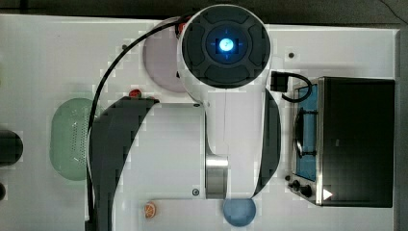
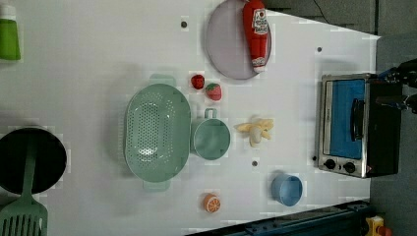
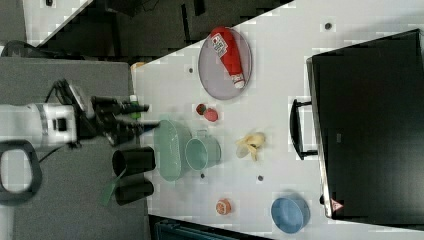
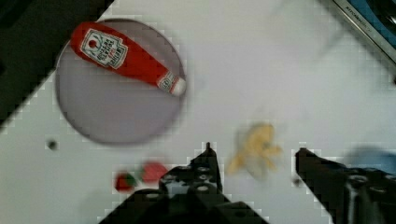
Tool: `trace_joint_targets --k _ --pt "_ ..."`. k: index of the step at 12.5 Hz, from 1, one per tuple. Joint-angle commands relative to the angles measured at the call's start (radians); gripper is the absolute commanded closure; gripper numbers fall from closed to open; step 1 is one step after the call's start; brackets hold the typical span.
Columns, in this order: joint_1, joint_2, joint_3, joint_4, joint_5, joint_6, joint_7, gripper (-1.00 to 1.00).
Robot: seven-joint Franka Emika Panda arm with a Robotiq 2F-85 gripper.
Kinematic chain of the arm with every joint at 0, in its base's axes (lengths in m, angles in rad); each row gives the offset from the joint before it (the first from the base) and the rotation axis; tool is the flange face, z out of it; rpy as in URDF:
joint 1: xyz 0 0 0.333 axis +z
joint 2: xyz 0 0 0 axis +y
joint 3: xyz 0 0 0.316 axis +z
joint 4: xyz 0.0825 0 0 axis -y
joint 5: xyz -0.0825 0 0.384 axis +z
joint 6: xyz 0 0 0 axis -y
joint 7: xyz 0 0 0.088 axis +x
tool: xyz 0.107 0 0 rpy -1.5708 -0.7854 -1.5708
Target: Pick banana from table and place on oven.
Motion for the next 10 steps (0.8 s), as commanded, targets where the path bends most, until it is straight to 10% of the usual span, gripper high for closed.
trace_joint_targets --k 1,3,10 --pt "-0.039 -0.464 0.008 -0.271 -0.005 -0.167 -0.023 -0.59" --pt "-0.039 -0.463 0.007 -0.271 -0.005 -0.165 -0.023 -0.99" --pt "-0.038 -0.295 0.019 -0.315 -0.005 -0.066 -0.023 -1.0"
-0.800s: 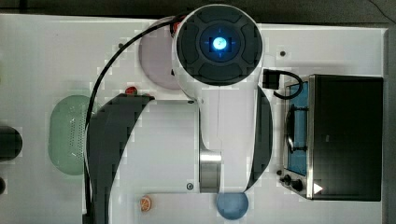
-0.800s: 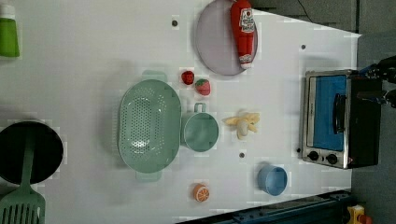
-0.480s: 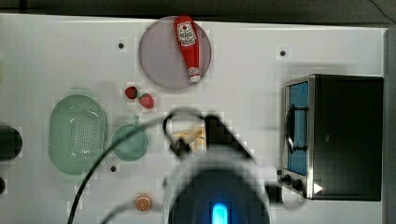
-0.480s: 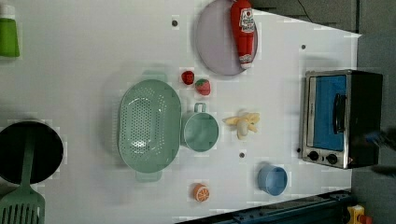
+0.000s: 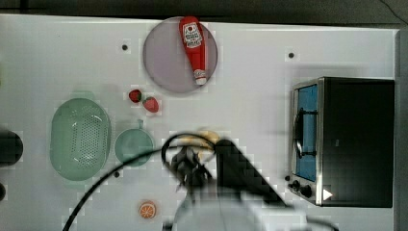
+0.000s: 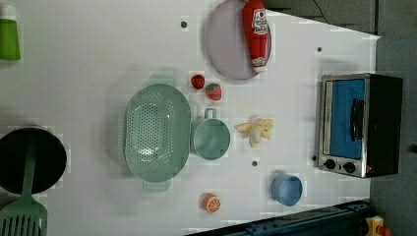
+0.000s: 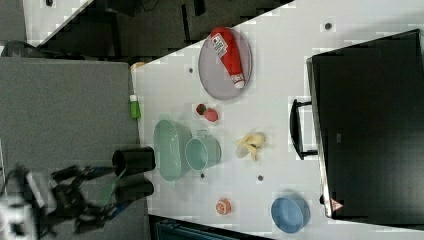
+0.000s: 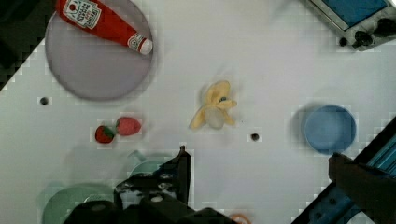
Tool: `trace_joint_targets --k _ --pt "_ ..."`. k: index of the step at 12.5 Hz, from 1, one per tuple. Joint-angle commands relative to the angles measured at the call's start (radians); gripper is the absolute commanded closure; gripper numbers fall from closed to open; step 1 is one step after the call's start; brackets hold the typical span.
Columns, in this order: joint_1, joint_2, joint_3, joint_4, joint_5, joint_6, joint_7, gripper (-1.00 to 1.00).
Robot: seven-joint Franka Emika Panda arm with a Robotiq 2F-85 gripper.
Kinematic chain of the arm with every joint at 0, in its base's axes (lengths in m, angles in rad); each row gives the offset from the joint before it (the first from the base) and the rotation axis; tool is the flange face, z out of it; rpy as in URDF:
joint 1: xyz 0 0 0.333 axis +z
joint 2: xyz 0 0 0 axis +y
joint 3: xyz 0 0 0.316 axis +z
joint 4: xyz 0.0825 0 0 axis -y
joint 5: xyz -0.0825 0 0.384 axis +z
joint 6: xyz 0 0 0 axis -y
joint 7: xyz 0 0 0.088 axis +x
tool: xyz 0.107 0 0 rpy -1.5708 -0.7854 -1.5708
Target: Pick banana from table and place on oven.
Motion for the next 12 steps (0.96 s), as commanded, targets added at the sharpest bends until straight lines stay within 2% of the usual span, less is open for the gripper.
trace_joint_targets --k 1,5,12 --pt "-0.027 0.204 0.009 -0.067 -0.009 0.09 -0.024 -1.0" --pt "-0.027 0.371 0.012 -0.12 -0.009 0.317 -0.024 -1.0" --pt "-0.025 0.581 0.012 -0.317 -0.008 0.77 0.018 -1.0"
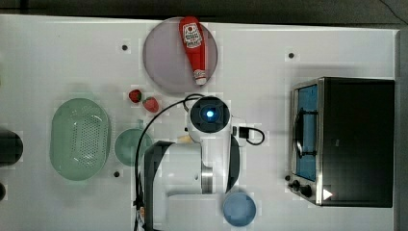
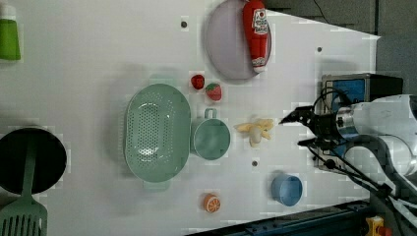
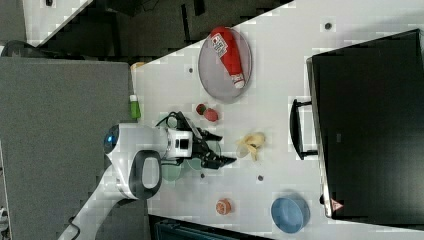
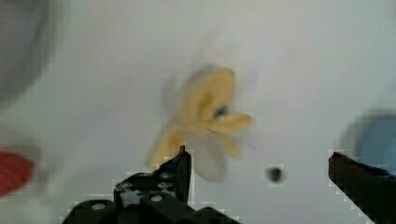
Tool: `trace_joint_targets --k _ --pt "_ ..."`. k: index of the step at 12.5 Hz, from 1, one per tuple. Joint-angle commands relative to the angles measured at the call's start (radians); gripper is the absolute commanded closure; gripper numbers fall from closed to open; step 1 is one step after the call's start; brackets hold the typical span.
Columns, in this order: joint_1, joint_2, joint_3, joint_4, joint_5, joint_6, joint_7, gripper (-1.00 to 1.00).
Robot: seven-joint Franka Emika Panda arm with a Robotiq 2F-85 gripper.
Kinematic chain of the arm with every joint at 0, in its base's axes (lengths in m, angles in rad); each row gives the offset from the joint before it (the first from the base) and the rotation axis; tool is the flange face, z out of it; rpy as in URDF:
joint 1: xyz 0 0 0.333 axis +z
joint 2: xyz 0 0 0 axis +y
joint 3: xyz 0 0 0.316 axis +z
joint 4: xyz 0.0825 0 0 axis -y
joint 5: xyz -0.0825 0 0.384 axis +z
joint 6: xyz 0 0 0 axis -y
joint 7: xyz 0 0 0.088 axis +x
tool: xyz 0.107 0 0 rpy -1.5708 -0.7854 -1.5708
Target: Pick banana from table and place on oven.
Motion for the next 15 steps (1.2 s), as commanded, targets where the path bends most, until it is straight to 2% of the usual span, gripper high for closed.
trace_joint_targets --k 1,4,10,13,15 --pt "-0.025 0.034 0.014 -0.034 0.01 0.187 0.084 -1.0" --pt "-0.018 0.133 0.047 -0.042 0.01 0.253 0.167 -1.0" --pt "-0.017 0.266 0.055 -0.042 0.01 0.388 0.167 -1.0" --pt "-0.017 0.27 0.051 -0.043 0.01 0.407 0.167 -0.18" --pt "-0.016 0.27 0.051 -0.044 0.01 0.407 0.167 0.28"
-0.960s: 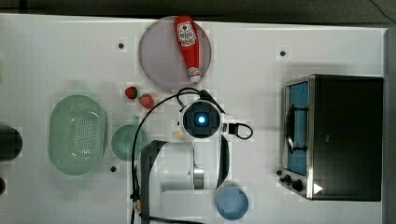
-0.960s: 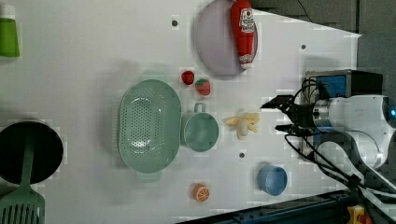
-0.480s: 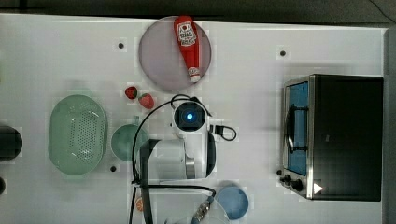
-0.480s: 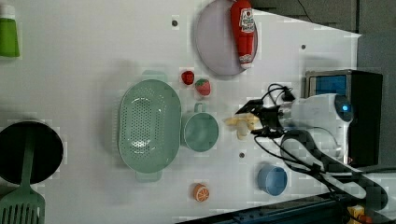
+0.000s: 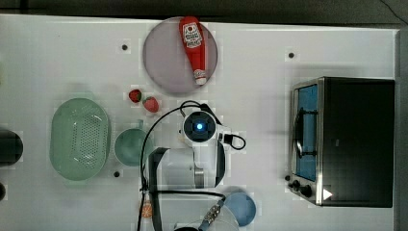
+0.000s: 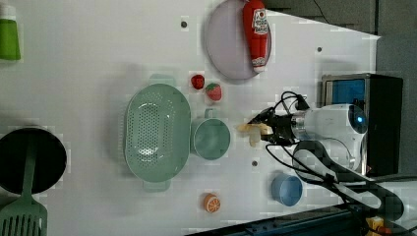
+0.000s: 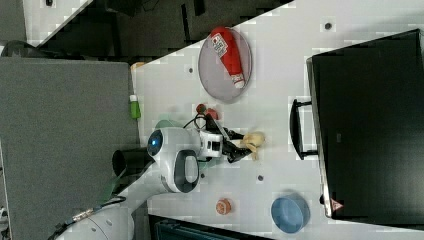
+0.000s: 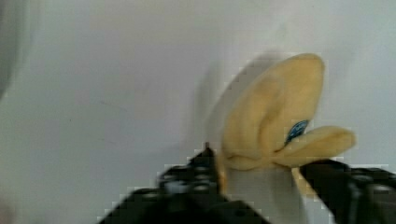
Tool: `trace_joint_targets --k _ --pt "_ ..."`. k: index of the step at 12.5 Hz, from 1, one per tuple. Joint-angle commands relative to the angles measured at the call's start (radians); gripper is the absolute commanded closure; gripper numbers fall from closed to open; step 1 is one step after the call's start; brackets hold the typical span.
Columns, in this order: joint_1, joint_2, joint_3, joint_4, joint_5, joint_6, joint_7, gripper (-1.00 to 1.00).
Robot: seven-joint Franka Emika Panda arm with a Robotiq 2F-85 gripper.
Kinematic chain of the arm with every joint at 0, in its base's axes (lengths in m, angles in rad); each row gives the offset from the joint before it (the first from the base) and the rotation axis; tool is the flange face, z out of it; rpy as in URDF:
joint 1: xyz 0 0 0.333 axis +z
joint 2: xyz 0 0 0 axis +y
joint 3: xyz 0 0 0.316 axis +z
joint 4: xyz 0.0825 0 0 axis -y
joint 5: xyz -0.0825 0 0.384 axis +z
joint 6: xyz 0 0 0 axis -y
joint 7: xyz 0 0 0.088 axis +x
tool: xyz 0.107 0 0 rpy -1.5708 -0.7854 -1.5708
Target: Pick banana from table and place on oven.
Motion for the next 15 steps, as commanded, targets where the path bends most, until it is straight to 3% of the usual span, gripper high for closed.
trace_joint_targets --k 1,2,7,12,15 --pt "0.008 -0.015 -0.009 0.011 0.012 0.021 0.032 0.49" --pt "0.008 -0.023 -0.009 0.013 0.012 0.021 0.032 0.61" --pt "0.007 -0.229 -0.003 0.045 0.012 -0.073 0.032 0.61" --pt "-0.002 -0.453 -0.037 0.28 0.014 -0.599 0.03 0.61" --pt "-0.007 -0.494 -0.104 0.406 0.013 -0.762 0.026 0.61"
